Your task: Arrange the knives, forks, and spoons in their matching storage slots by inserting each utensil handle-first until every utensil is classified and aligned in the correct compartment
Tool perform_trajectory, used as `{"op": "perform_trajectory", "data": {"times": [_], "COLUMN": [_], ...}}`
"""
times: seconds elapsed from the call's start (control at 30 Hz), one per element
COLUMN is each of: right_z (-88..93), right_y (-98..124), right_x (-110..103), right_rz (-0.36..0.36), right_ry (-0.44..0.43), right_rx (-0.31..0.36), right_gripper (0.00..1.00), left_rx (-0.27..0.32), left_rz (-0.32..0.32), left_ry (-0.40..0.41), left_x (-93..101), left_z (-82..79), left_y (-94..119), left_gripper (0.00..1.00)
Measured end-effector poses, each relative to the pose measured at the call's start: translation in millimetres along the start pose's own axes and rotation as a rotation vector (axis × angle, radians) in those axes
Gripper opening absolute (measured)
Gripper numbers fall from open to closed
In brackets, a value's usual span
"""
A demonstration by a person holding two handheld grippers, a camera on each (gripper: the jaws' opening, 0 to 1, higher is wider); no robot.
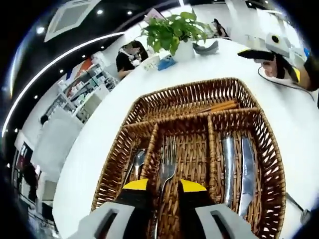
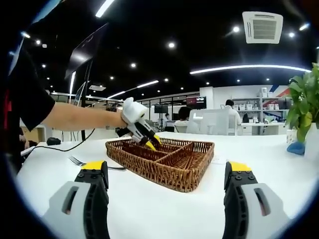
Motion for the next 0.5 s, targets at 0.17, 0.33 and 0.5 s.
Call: {"op": "perform_trajectory", "data": {"times": [0.17,0.33,0.5], "right_z": [2.7,3.6,4.3], "right_y": [-1,-1,-1], "right_x": [-1,-1,-1], "right_rz": [-0.004,-0.004,-0.005], "right_ry": [0.004,0.004,0.003], "right_rx": [-0.011,-0.013,-0.015], "right_gripper": [1.0,1.0,1.0], "left_rx": [0.198,0.207,0.222], "left_rz": [-0.134,-0.186,-0.202], "left_ry": [0.153,0.148,0.172], "left_x": [-22.6,-27.8,-25.1], "left_z": [-9.2,-6.0,-2.8], "left_y": [25,35,45], "left_gripper": [0.71,0.99,1.0]}}
Point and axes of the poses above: the point that each gripper's makers call its tool centre point, and the gripper's own axes: y roughly backward along the fingers, x roughly to its right, z roughly out of its underside, the point moved 3 cm from there along y, roughly backward along the fingers, and after that the axes turned 3 degrees about y, right-handed, at the moved point
